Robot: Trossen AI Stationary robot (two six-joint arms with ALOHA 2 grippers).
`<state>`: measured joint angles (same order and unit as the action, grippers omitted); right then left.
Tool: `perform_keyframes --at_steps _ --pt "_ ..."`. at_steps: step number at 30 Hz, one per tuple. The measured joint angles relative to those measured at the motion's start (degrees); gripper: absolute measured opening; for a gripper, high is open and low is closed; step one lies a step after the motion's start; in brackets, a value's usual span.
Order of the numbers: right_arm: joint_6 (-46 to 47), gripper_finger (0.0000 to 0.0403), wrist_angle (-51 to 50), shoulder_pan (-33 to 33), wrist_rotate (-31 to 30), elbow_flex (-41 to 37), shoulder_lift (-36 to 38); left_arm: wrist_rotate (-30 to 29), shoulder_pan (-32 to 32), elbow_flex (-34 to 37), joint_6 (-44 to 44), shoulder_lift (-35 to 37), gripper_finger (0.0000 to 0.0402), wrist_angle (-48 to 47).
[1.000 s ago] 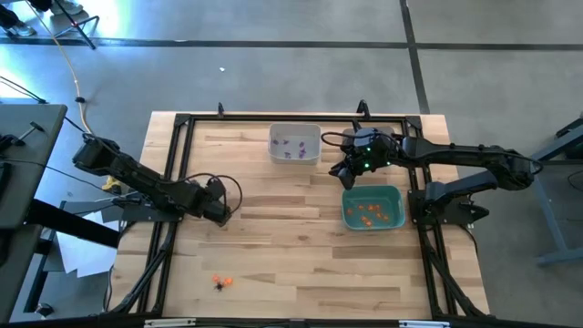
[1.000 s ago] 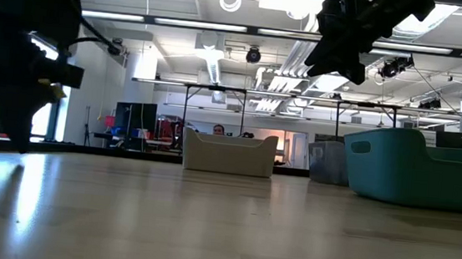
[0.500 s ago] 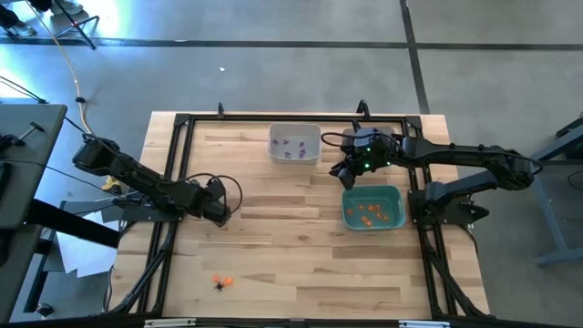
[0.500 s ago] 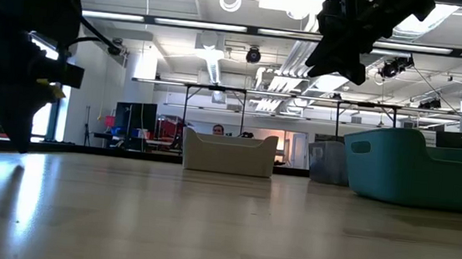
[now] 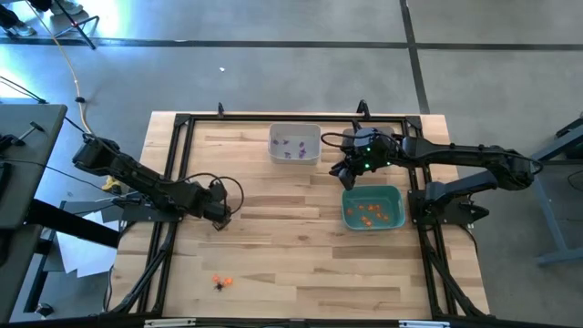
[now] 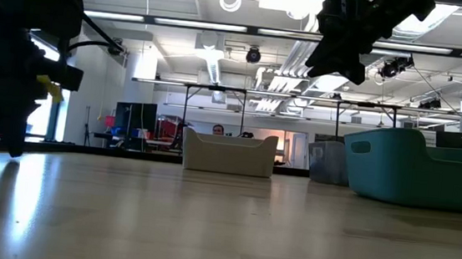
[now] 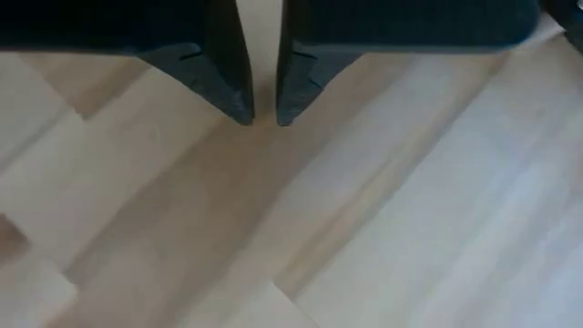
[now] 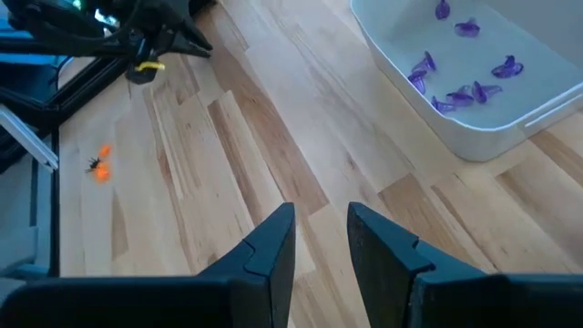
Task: Sort Halloween decoration
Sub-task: Put the orange spider toy into the green bin
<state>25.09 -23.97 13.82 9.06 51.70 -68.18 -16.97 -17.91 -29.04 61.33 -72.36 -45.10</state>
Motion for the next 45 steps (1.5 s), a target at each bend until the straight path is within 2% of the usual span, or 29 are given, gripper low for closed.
perform_keyframes --at_steps 11,21,25,29,31,34,38,43,45 --pt "0.4 0.0099 0.0 0.0 0.0 0.0 0.0 8.0 0.0 -0.1 -5.1 0.0 0.0124 -0.4" --pt "3.1 0.0099 -0.1 0.0 -2.8 0.0 0.0 10.5 -0.3 -0.1 -1.0 0.0 0.0133 0.0" --pt "4.9 0.0099 -0.8 -1.2 -0.3 0.0 0.0 17.2 -2.6 -0.1 -0.6 0.0 0.0134 4.1" --pt "4.9 0.0099 -1.1 -3.6 -0.1 0.0 0.0 29.3 -6.8 -0.1 1.6 0.0 0.0134 14.8" --pt "4.6 0.0099 -1.1 -4.5 -0.1 0.0 0.0 32.8 -9.0 -0.1 3.5 0.0 0.0134 20.1" --pt "4.6 0.0099 -1.1 -5.6 -1.7 0.0 0.0 32.9 -12.7 -0.1 7.5 0.0 0.0134 27.7" --pt "4.5 0.0099 -1.4 -6.6 -3.1 0.0 0.0 30.6 -17.4 -0.1 13.7 -0.1 0.0134 32.7" --pt "4.5 0.0099 -1.5 -8.1 -3.5 0.0 0.0 27.9 -22.7 -0.1 20.4 -0.4 0.0134 33.1" --pt "4.5 0.0099 -1.5 -9.0 -6.5 0.0 0.0 25.3 -23.8 -0.1 21.2 -0.4 0.0134 32.4"
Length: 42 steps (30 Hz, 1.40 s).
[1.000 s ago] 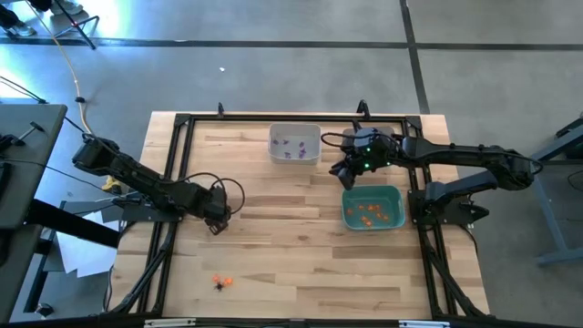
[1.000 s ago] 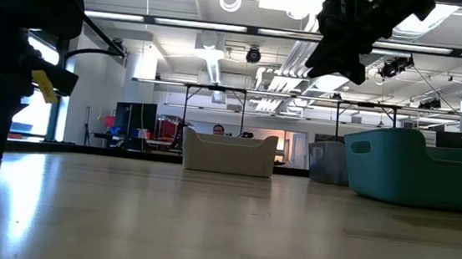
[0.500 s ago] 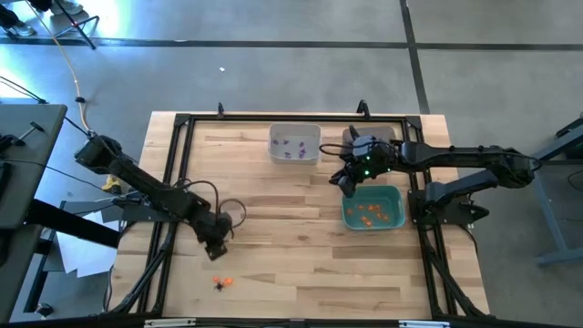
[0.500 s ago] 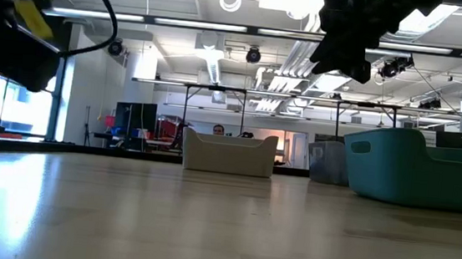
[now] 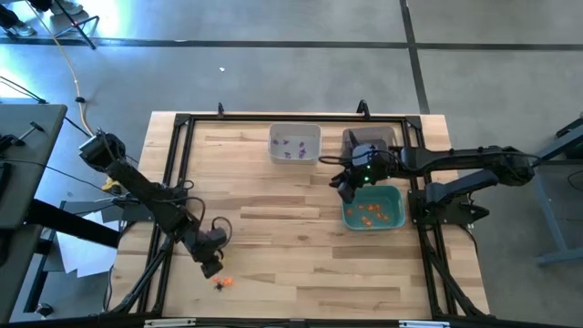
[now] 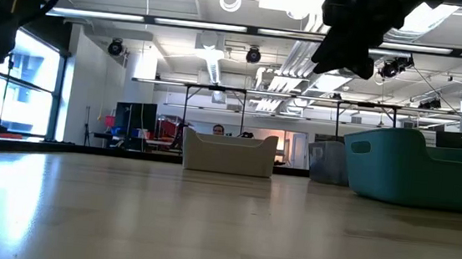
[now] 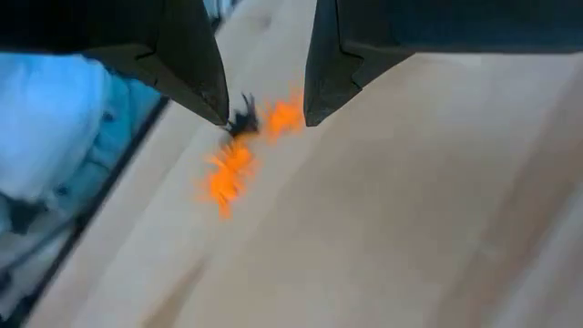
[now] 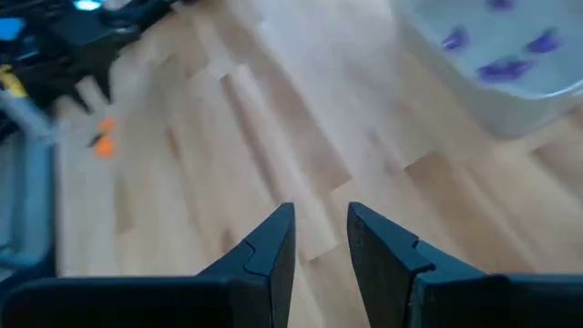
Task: Sort Halloween decoration
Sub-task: Put the orange spider toy into the green bin
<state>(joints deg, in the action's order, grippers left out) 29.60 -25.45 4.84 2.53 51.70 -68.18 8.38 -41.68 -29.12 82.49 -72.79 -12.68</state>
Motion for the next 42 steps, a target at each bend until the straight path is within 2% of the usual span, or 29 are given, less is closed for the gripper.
perform_keyframes --at_steps 4,7,13,17,24,27,30,36,42 --pt "0.0 0.0099 0.0 -1.1 -6.5 0.0 0.0 -3.6 -0.2 0.0 1.2 0.0 0.0134 -4.5" --pt "0.7 0.0099 0.0 -1.3 -7.0 0.0 0.0 -3.1 0.5 0.0 1.4 0.0 0.0133 -11.0" --pt "3.0 0.0099 0.0 -1.3 -7.0 0.0 0.0 6.9 2.8 0.0 -3.2 0.0 0.0133 -20.9" --pt "3.0 0.0099 0.0 -1.3 -7.0 0.0 0.0 8.0 4.6 -0.1 -8.0 0.0 0.0133 -20.2" --pt "3.0 0.0099 0.0 -1.4 -6.9 0.0 0.0 0.8 8.2 -4.0 -17.7 0.0 0.0133 -21.2" --pt "3.0 0.0099 0.2 -2.7 -6.9 0.0 -0.3 -2.9 8.9 -6.3 -20.2 0.0 0.0133 -24.9" --pt "3.0 0.0099 0.2 -4.6 -6.8 0.0 -0.9 -3.4 8.8 -7.4 -22.2 0.0 0.0133 -28.6" --pt "3.0 0.0099 0.4 -8.1 -6.9 0.0 -3.6 -0.8 8.1 -7.5 -22.9 -1.3 0.0133 -18.7" --pt "3.0 0.0099 0.5 -10.3 -6.8 0.0 -7.3 2.3 4.2 -7.5 -17.1 -8.2 0.0133 -7.9"
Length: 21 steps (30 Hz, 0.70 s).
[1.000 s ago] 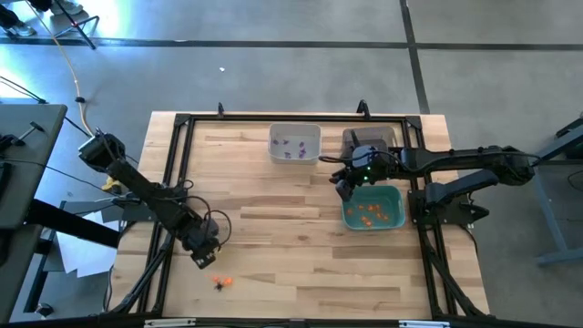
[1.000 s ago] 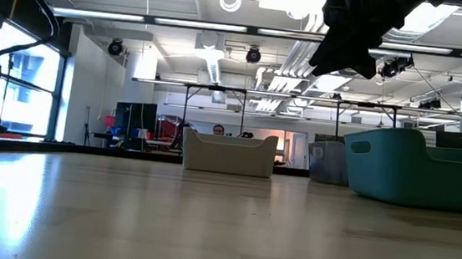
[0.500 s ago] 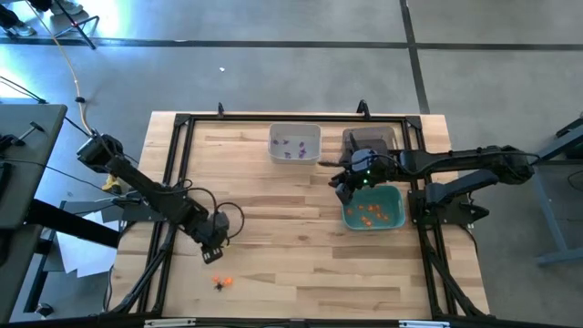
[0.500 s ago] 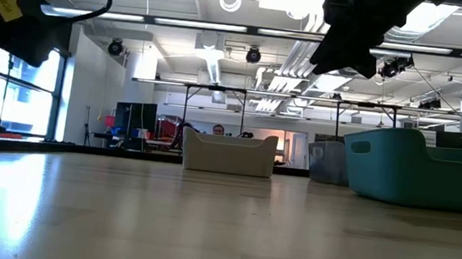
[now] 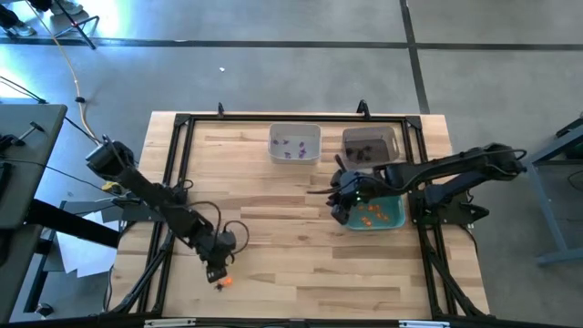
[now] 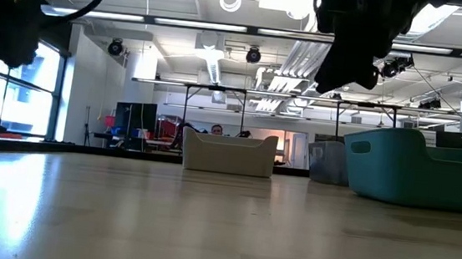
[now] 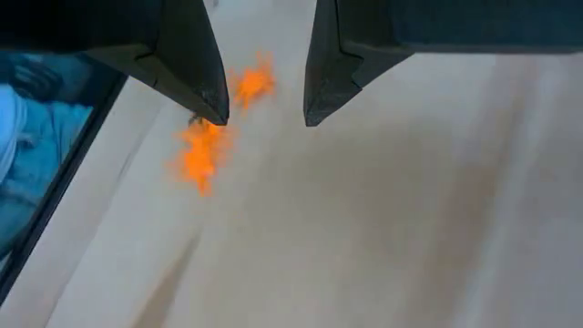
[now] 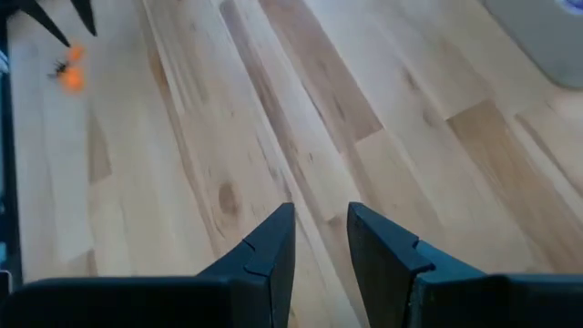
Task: Sort Halloween decoration
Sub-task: Put the orange spider toy into the green bin
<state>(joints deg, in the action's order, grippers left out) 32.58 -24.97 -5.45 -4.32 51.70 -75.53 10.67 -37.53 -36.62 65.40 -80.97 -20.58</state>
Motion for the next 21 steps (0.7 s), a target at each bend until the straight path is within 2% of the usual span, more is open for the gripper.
perform_keyframes --at_steps 4,10,18,21 --pt "-0.5 0.0099 0.0 0.0 0.0 0.0 -1.8 2.6 -2.2 -1.6 1.7 -5.8 0.0133 1.1" --pt "-1.1 0.0099 0.2 0.7 0.0 0.0 -2.6 4.1 -3.9 -6.4 -2.2 -11.9 0.0133 -1.0" --pt "-0.9 0.0099 1.3 0.6 0.0 0.0 -2.6 3.9 -4.2 -9.4 -3.9 -14.0 0.0131 -7.1" --pt "-0.9 0.0099 1.3 0.6 0.0 0.0 -2.6 3.7 -4.2 -9.3 -2.5 -14.0 0.0112 -7.7"
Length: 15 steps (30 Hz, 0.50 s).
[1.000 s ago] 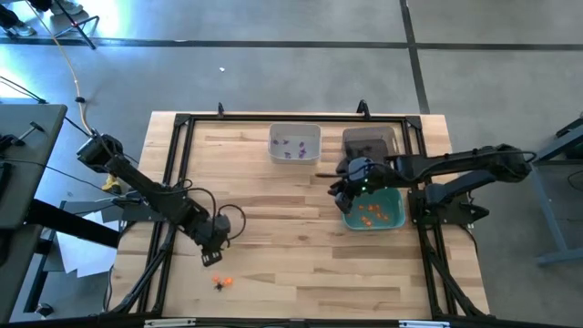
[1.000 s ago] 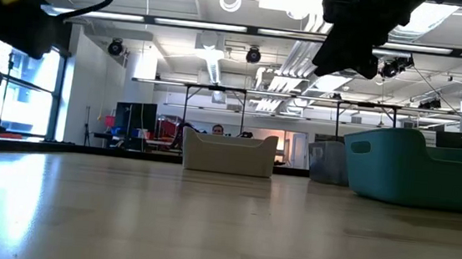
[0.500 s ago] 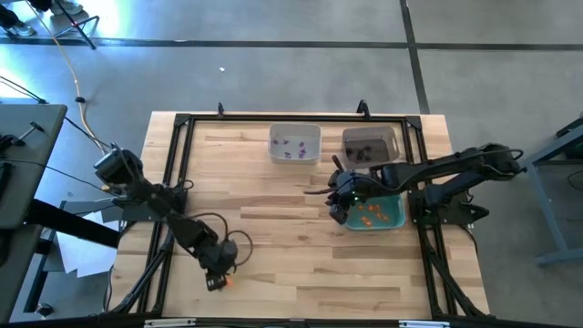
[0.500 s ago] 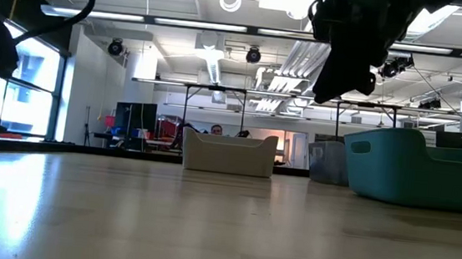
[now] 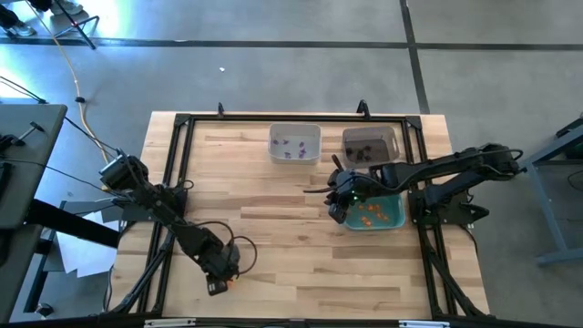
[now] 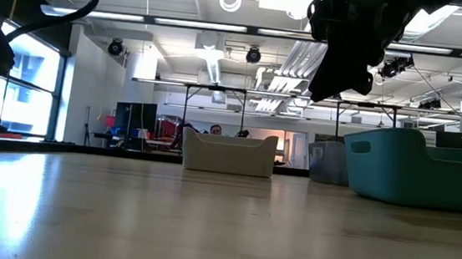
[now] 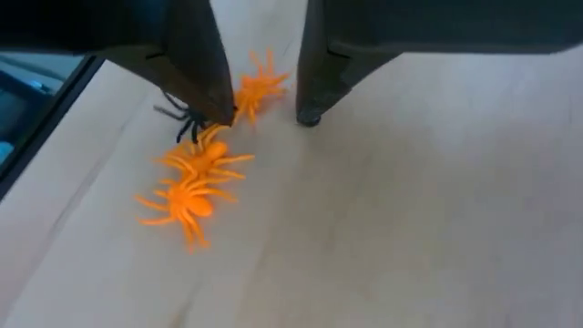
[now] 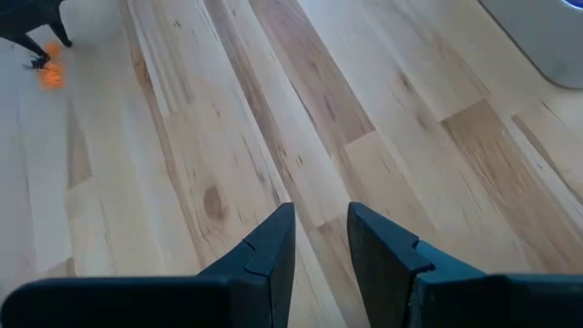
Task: Sort Halloween decoration
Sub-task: Put the orange spider toy into the green bin
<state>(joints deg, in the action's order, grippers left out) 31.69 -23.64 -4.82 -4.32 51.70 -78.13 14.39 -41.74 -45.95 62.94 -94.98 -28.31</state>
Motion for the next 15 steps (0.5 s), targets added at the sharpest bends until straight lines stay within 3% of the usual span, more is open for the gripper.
perform_keyframes --at_steps 6,15 --pt "-0.2 0.0099 0.0 0.0 0.0 0.0 0.0 -0.1 0.1 0.1 2.0 0.0 0.0015 -0.7" --pt "-0.2 0.0099 0.0 0.0 0.0 0.0 0.0 1.2 2.4 0.3 2.7 0.5 0.0001 -0.7"
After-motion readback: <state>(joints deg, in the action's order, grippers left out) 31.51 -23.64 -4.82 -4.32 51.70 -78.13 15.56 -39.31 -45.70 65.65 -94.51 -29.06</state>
